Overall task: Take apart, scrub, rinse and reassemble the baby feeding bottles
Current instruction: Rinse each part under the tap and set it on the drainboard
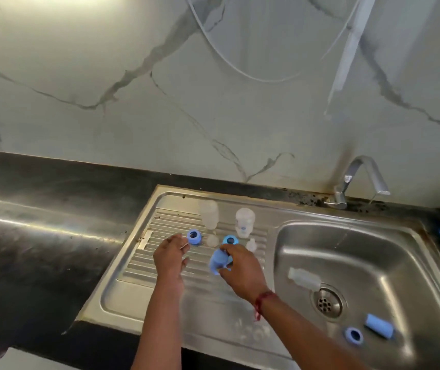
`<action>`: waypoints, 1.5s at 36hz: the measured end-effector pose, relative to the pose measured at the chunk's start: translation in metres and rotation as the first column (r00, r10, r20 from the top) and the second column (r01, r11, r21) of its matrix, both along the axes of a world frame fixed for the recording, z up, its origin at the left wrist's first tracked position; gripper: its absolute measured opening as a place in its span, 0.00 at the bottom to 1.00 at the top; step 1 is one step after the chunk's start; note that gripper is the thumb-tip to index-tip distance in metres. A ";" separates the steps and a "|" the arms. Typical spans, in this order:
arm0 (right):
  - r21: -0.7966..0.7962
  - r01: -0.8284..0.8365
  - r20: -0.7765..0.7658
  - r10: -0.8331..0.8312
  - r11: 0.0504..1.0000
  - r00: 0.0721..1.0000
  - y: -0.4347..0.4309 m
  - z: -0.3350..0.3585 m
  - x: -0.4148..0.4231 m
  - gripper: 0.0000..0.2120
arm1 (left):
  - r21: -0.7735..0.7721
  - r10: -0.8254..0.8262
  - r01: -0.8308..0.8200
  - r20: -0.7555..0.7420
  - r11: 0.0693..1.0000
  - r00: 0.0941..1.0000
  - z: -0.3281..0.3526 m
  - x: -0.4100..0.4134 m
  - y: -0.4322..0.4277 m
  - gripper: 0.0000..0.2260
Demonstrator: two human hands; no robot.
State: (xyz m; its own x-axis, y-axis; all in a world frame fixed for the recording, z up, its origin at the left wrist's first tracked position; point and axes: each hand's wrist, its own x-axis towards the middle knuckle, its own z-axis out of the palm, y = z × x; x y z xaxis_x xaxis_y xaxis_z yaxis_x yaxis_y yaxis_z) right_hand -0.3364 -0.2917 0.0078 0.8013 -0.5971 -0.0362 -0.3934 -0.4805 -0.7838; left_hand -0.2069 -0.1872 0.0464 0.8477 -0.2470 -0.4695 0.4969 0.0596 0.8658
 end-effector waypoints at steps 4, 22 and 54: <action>0.003 0.023 -0.031 -0.023 1.000 0.999 0.008 -0.014 0.022 0.16 | 0.007 -0.011 0.011 0.018 1.000 1.000 -0.005 0.028 0.004 0.04; -0.012 -0.010 -0.096 0.009 1.000 0.995 0.016 -0.028 0.081 0.08 | 0.052 0.024 -0.022 -0.031 0.998 0.999 -0.036 0.079 0.008 0.04; -0.198 0.437 0.115 -0.422 0.877 0.899 -0.062 -0.009 -0.122 0.11 | 0.068 -0.597 0.595 0.176 0.801 0.783 -0.005 -0.128 -0.117 0.07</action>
